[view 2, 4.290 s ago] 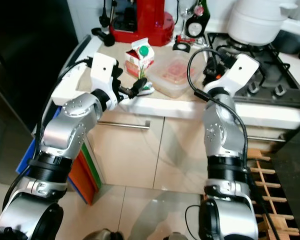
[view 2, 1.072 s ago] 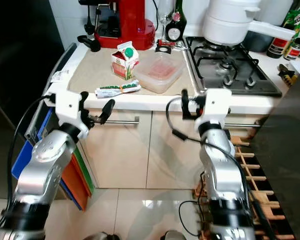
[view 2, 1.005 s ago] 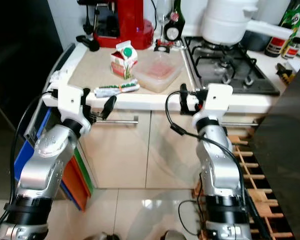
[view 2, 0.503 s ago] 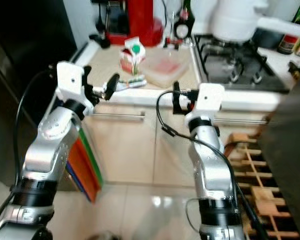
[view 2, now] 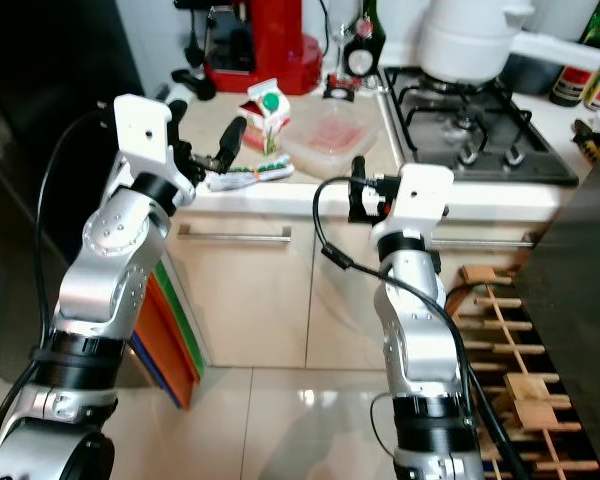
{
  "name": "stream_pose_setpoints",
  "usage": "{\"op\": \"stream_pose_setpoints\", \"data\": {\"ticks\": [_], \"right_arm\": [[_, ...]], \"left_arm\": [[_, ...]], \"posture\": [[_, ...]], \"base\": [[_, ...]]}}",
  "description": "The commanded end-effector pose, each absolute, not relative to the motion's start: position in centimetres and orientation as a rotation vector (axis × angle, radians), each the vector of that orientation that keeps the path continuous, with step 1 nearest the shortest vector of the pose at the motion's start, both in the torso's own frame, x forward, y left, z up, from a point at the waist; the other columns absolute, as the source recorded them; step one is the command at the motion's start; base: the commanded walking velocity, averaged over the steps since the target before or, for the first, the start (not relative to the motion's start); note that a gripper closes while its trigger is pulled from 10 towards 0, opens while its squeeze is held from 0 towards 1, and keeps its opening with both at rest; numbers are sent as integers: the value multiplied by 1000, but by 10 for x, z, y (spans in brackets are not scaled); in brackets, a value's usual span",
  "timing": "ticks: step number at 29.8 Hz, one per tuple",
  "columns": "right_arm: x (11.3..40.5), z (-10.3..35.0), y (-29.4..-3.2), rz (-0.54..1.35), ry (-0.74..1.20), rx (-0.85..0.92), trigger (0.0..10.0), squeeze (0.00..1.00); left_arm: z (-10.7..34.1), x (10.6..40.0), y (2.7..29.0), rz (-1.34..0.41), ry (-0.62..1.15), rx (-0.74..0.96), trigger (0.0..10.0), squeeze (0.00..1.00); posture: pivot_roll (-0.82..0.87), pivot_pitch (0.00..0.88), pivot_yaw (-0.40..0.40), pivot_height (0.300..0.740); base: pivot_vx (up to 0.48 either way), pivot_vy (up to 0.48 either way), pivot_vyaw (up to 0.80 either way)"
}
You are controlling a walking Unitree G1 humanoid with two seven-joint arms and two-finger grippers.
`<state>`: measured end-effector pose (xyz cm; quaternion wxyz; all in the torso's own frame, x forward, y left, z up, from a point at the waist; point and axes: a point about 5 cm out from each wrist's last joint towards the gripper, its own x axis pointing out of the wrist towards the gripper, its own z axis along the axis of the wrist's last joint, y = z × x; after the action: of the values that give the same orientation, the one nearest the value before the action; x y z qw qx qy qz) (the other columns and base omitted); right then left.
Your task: Restocking fridge
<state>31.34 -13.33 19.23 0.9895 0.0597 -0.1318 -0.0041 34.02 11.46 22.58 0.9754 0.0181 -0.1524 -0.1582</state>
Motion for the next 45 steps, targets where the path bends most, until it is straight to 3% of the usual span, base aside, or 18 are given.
{"op": "stream_pose_setpoints", "data": {"ticks": [1,12,22,32,45], "right_arm": [[313,205,-139,-18,-300,159,10000,0],[317,219,-142,-17,-335,190,10000,0],[314,221,-146,-29,-336,192,10000,0],[311,215,-148,-43,-284,257,10000,0],[294,203,-160,-70,-218,216,10000,0]], "left_arm": [[231,340,107,-346,-330,38,10000,0],[243,338,108,-335,-401,33,10000,0],[259,341,116,-286,-437,12,10000,0],[267,367,98,-390,-322,323,10000,0],[276,377,66,-521,-386,389,10000,0]], "posture": [[-119,0,39,740],[-117,0,31,740],[-123,0,32,740],[-129,0,52,740],[-201,59,45,740]], "base": [[480,0,0],[472,0,0],[0,0,0],[0,0,0],[0,0,0]]}}
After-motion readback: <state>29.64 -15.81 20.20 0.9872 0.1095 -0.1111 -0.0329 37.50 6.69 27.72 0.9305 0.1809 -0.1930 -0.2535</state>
